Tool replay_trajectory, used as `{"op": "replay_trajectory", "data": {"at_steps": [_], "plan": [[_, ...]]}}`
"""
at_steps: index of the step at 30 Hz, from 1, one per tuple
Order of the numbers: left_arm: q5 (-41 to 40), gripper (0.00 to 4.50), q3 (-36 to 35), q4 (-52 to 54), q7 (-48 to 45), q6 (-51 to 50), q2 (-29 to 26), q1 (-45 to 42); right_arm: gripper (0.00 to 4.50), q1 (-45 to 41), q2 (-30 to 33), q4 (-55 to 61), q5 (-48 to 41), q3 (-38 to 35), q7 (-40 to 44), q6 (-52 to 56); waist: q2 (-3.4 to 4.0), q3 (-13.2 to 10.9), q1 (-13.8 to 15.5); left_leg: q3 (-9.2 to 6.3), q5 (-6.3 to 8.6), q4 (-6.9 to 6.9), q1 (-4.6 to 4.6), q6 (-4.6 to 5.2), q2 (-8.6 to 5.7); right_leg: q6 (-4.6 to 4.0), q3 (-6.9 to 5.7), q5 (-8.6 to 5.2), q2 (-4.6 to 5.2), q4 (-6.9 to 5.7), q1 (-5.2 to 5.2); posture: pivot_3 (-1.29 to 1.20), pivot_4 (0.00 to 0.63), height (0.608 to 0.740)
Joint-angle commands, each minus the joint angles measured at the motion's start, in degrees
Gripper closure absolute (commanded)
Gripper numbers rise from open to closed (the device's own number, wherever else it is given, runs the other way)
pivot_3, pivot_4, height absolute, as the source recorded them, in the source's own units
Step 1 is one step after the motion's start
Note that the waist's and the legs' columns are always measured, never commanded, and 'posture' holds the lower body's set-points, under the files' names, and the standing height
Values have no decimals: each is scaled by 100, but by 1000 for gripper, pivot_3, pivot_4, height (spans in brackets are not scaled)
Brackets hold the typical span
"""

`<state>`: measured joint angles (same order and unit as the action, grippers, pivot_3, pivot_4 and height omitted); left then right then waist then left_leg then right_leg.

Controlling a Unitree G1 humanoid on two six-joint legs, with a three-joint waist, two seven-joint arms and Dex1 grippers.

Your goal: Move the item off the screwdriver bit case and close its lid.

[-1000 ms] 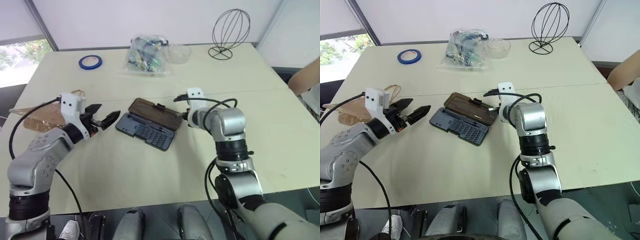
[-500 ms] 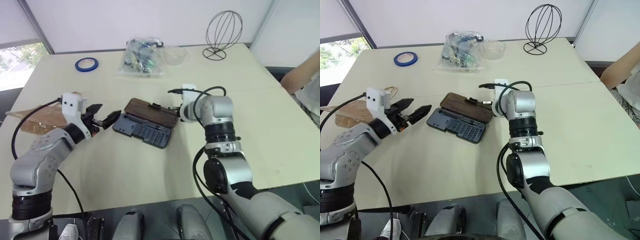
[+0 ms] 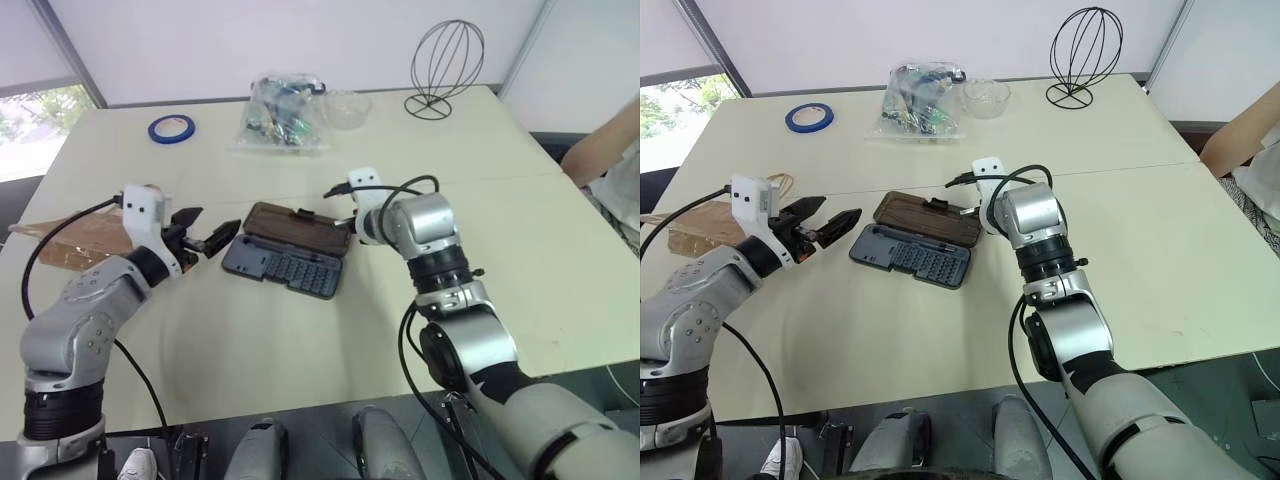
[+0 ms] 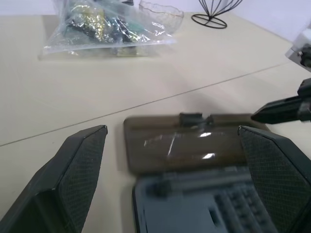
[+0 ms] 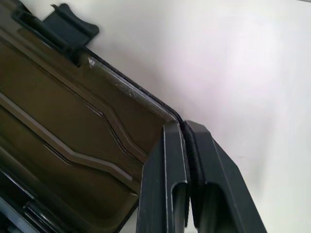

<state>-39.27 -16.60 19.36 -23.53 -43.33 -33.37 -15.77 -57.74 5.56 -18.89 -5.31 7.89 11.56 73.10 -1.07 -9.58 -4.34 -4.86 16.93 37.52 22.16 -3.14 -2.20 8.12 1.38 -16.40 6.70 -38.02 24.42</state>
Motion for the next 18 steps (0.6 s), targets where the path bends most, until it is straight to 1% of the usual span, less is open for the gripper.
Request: {"op": "replay_trajectory", "data": {"at_steps": [1, 8, 12, 18], "plan": [[-6, 0, -132, 227, -6, 133, -12, -36, 4448, 114, -34, 523, -266, 457, 512, 142, 0, 0, 0, 0, -1, -7, 0, -1, 0, 0, 0, 0, 0, 1, 3, 0, 150, 740], [-5, 0, -117, 216, -4, 118, -21, -69, 4448, 202, 161, 956, -250, 892, 889, 76, 0, 0, 34, 0, -3, -18, 7, -6, -1, 0, -1, 0, 3, 15, 8, 0, 150, 740], [-12, 0, -118, 221, -21, 106, -39, -69, 4448, 281, 380, 1111, -138, 1147, 1014, -246, 0, 0, 36, -1, -3, -18, 8, -6, -2, 0, -2, 0, 4, 16, 8, 0, 150, 740], [-21, 0, -110, 216, -36, 84, -54, -87, 4448, 326, 607, 1132, -56, 1258, 1110, -599, 0, 0, 37, -1, -4, -18, 10, -7, -2, 0, -2, 0, 4, 18, 8, 0, 150, 740]]}}
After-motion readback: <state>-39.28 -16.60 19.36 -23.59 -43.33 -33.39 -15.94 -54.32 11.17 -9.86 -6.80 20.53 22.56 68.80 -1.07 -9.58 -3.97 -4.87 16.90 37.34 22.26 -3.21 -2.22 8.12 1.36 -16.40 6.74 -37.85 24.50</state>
